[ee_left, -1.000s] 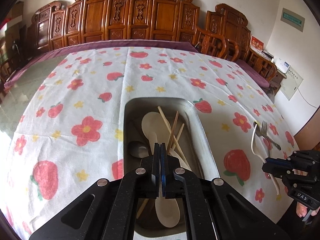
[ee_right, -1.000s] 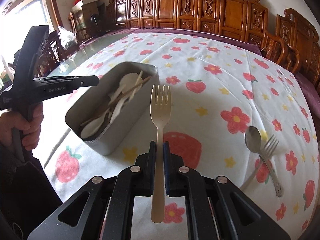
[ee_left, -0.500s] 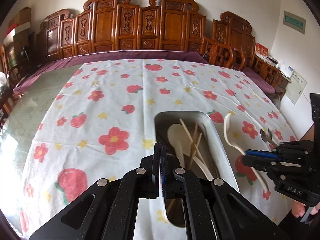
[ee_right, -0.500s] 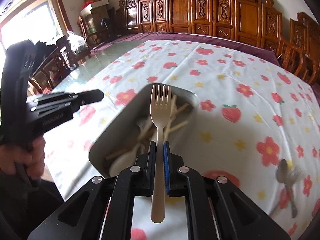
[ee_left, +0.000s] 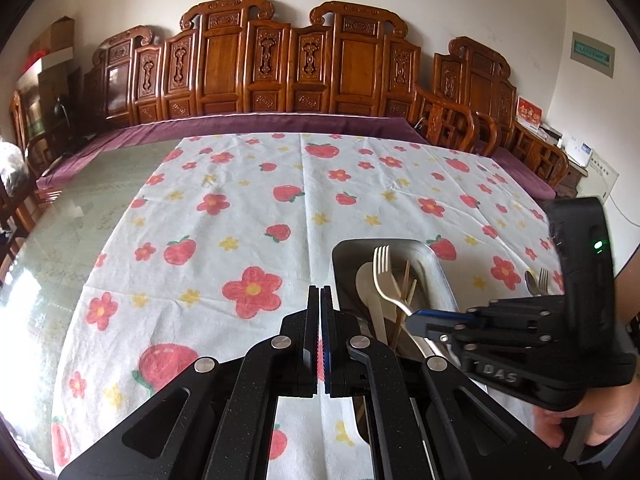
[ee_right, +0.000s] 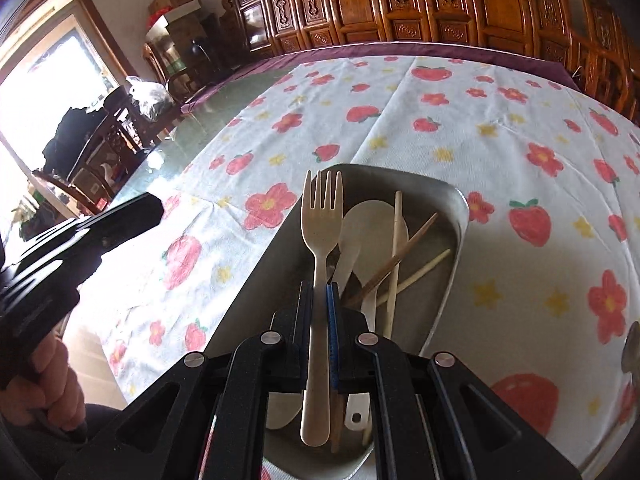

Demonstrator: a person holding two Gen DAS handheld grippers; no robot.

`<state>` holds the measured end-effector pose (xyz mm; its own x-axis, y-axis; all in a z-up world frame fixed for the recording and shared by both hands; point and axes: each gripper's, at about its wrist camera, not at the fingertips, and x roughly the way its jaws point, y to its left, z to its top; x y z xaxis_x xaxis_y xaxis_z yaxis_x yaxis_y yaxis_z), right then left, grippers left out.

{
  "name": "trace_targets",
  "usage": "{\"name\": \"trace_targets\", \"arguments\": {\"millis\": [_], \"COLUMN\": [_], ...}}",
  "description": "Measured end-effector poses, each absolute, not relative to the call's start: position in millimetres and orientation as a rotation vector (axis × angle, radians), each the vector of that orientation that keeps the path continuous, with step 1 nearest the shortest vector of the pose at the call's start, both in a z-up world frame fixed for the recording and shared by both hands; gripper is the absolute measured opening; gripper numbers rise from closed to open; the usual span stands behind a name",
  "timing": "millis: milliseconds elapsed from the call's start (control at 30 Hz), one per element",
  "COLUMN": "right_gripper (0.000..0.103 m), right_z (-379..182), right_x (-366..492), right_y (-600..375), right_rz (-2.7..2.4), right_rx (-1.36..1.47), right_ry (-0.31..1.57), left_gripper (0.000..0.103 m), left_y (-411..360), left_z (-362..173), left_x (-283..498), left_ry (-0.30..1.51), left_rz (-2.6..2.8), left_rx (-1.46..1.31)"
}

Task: Organize utensils
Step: 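Lower the chopstick into the tray with the left tool while the right tool drops the fork in, then grasp a metal spoon by its handle with the right tool while the left tool moves to the metal fork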

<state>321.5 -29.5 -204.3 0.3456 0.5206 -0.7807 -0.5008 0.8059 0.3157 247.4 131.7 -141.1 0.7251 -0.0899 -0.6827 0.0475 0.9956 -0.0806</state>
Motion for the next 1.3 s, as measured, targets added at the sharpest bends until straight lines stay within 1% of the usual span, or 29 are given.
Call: {"name": "trace_targets", "arguments": {"millis": [233, 333, 433, 733, 967, 1100, 1133, 1167, 1233, 1300], "right_gripper": [0.010, 0.016, 0.016, 0.017, 0.018, 0.018, 0.022, 0.031, 0.040, 0.040], "right_z": [-205, -203, -197, -184, -207, -225, -230, -236, -244, -249], "right_x": [322, 324, 320, 302, 298, 303, 304, 306, 311, 316], "right_y": [-40, -47, -60, -164, -258, -295, -302, -311, -322, -329], "right_rz": [0.664, 0.664, 0.655, 0.507, 0.346, 0.281, 0.270, 0.262, 0.250, 0.239], "right_rx": [0.017, 0.027, 0.000, -0.089, -0.159, -0.168, -0.173, -0.176, -0.172, -0.174], "right_ry": [0.999, 0.997, 0.972, 0.906, 0.948, 0.979, 0.985, 0.991, 1.005, 1.019], "left_gripper": [0.000, 0.000, 0.000, 0.000, 0.002, 0.002, 0.002, 0.002, 0.002, 0.002], "left_y": [125, 117, 110, 60, 17, -7, -13, -18, -31, -41], "left_z": [-142, -140, -139, -142, -150, -157, -159, -161, -167, -173], "left_x": [249, 247, 247, 248, 245, 244, 243, 243, 243, 243], "left_ry": [0.759, 0.753, 0.751, 0.756, 0.777, 0.791, 0.796, 0.799, 0.811, 0.823], "left_rz": [-0.086, -0.095, -0.112, -0.211, -0.286, -0.325, -0.336, -0.343, -0.359, -0.377], "left_rx": [-0.050, -0.032, -0.041, -0.013, 0.019, 0.039, 0.047, 0.054, 0.077, 0.086]}}
